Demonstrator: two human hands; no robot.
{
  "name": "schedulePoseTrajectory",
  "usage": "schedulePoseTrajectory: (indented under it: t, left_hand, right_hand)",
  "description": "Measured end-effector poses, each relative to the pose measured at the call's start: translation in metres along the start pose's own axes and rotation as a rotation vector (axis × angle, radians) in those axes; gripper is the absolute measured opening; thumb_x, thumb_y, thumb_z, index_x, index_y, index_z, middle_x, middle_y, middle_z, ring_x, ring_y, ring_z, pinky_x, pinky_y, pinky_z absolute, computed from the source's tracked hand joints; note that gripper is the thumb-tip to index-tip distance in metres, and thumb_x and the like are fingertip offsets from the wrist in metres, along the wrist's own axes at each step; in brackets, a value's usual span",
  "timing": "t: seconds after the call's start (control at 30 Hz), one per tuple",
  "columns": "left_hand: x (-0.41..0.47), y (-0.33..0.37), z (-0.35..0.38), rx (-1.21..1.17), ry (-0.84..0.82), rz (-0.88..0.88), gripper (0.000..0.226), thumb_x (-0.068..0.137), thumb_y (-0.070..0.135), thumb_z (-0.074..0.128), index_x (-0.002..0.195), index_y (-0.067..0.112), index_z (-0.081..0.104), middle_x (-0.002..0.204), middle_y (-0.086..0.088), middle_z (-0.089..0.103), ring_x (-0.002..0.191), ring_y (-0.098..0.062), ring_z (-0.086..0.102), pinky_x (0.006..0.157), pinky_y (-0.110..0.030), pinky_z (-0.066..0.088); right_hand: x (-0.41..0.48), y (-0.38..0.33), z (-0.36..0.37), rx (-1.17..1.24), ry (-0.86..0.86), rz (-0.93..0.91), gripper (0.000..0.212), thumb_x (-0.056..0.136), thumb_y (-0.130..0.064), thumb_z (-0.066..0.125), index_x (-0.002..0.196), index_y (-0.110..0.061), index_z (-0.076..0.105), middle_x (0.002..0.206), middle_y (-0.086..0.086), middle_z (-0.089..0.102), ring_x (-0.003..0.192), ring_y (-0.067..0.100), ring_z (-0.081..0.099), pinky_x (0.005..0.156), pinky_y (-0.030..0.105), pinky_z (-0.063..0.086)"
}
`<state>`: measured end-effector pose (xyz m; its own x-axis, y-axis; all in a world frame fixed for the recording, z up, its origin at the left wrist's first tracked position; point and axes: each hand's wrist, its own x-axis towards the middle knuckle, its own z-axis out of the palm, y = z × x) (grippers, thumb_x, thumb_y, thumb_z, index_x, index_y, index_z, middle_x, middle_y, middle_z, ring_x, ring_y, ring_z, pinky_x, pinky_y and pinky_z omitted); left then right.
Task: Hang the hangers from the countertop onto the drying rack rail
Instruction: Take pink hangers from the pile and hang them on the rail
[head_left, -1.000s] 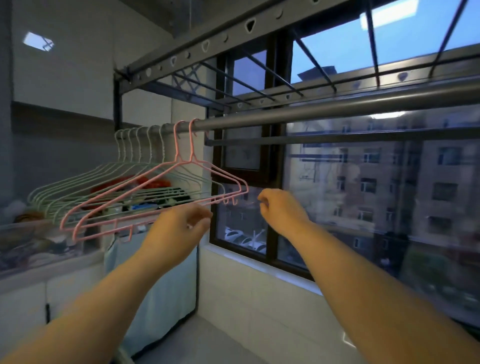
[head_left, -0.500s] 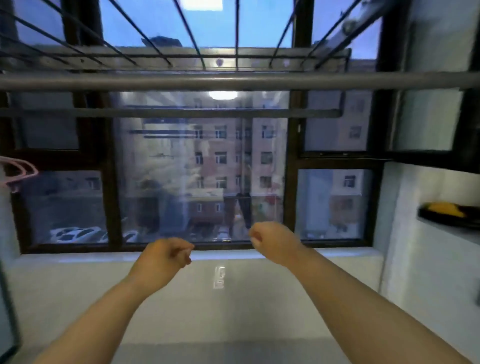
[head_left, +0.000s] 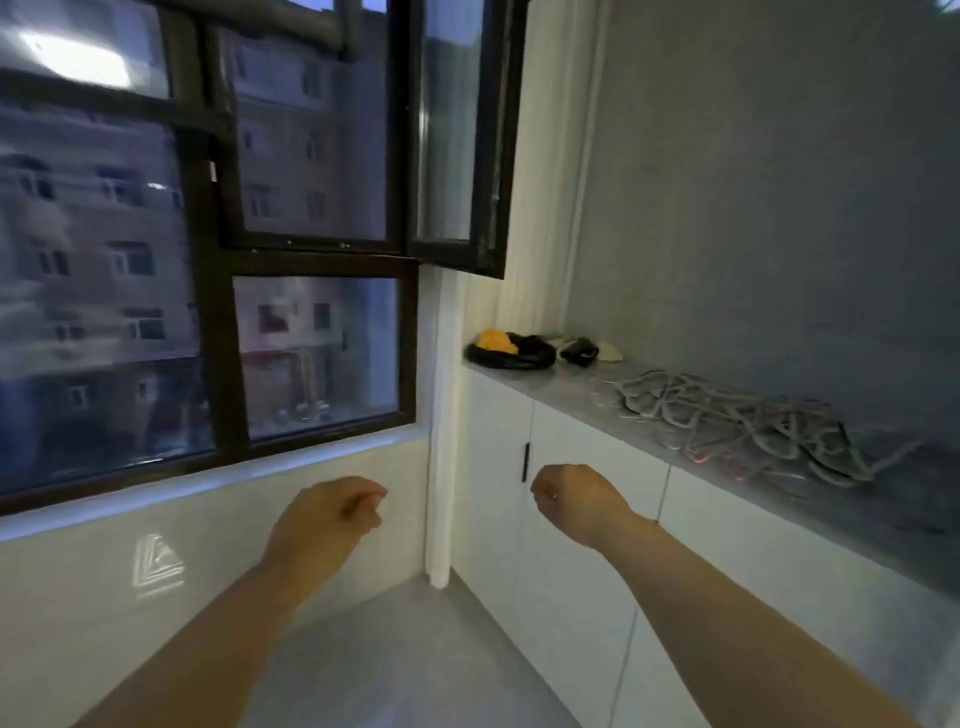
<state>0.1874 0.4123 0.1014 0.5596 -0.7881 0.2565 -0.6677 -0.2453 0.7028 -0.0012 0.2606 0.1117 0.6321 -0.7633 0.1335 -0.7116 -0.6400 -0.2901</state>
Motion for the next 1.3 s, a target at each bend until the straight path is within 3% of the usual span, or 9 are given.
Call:
schedulePoseTrajectory:
  t: [0.2,0.33,0.47,0.63,0.83,0.97,1.13,1.2,1.3]
  left_hand:
    - [0.055,0.042,0.106,-0.098,-0.201,0.052,0.022,0.093,0.012,0.047,0.106,0.014,0.065,0.081,0.002,0.062,0.087,-0.018,0.059,0.085,-0.025,0.044]
    - [0.099,0.067,0.172,-0.136,-0.323,0.067,0.025,0.093,0.01,0.046,0.08,0.03,0.055,0.075,0.007,0.059,0.085,-0.018,0.058,0.075,-0.022,0.044]
    - [0.16,0.1,0.24,-0.13,-0.413,0.127,0.02,0.093,0.014,0.045,0.083,0.027,0.056,0.08,0.001,0.062,0.096,-0.022,0.063,0.092,-0.029,0.047]
    - [0.23,0.141,0.314,-0.059,-0.521,0.215,0.029,0.091,0.014,0.048,0.071,0.034,0.054,0.082,0.003,0.062,0.1,-0.023,0.063,0.093,-0.032,0.048]
    - [0.26,0.183,0.378,0.1,-0.572,0.328,0.025,0.093,0.021,0.045,0.109,0.015,0.064,0.116,-0.004,0.064,0.109,-0.022,0.057,0.088,-0.025,0.042]
    - [0.269,0.198,0.412,0.039,-0.553,0.319,0.038,0.092,0.021,0.048,0.13,0.018,0.048,0.129,-0.004,0.056,0.115,-0.022,0.055,0.095,-0.027,0.041]
    - [0.284,0.211,0.442,0.022,-0.557,0.323,0.054,0.091,0.017,0.05,0.141,0.014,0.031,0.148,-0.005,0.034,0.135,-0.02,0.036,0.109,-0.029,0.03]
    - [0.29,0.218,0.453,0.061,-0.561,0.336,0.056,0.091,0.019,0.051,0.142,0.014,0.03,0.149,-0.006,0.033,0.136,-0.021,0.034,0.11,-0.03,0.029]
    - [0.296,0.231,0.465,0.191,-0.547,0.337,0.055,0.092,0.026,0.048,0.142,0.014,0.029,0.147,-0.007,0.036,0.135,-0.023,0.035,0.108,-0.03,0.031]
  right_hand:
    - [0.012,0.113,-0.007,-0.024,0.059,0.267,0.029,0.095,-0.013,0.039,0.115,-0.006,0.06,0.119,0.012,0.062,0.11,0.027,0.056,0.086,0.027,0.043]
    - [0.021,0.177,0.0,-0.037,0.051,0.405,0.029,0.094,-0.012,0.039,0.113,-0.007,0.06,0.119,0.01,0.061,0.109,0.026,0.056,0.087,0.028,0.044]
    - [0.045,0.245,-0.015,-0.049,0.168,0.55,0.032,0.096,-0.017,0.039,0.122,-0.014,0.057,0.128,0.005,0.056,0.118,0.021,0.052,0.093,0.026,0.041]
    - [0.078,0.32,-0.023,-0.056,0.242,0.714,0.034,0.095,-0.014,0.04,0.125,-0.009,0.055,0.13,0.011,0.055,0.119,0.025,0.052,0.096,0.029,0.042]
    - [0.083,0.377,-0.012,-0.13,0.246,0.793,0.039,0.096,-0.024,0.04,0.133,-0.014,0.045,0.141,0.007,0.042,0.132,0.02,0.036,0.106,0.024,0.029]
    - [0.091,0.406,-0.025,-0.238,0.176,0.814,0.052,0.099,-0.027,0.033,0.147,-0.018,0.016,0.158,0.004,0.001,0.145,0.021,-0.001,0.118,0.031,0.004]
    - [0.108,0.439,-0.03,-0.229,0.14,0.772,0.059,0.099,-0.041,0.027,0.149,-0.02,0.004,0.158,0.004,-0.006,0.145,0.022,-0.006,0.118,0.036,-0.002]
    - [0.114,0.447,-0.023,-0.24,0.119,0.765,0.073,0.087,-0.061,0.008,0.149,-0.021,0.008,0.158,0.004,-0.004,0.145,0.02,-0.003,0.118,0.037,-0.001]
    - [0.117,0.459,-0.014,-0.205,0.125,0.772,0.126,0.042,-0.077,-0.028,0.148,-0.023,0.013,0.158,0.003,0.002,0.146,0.019,0.0,0.118,0.039,-0.001]
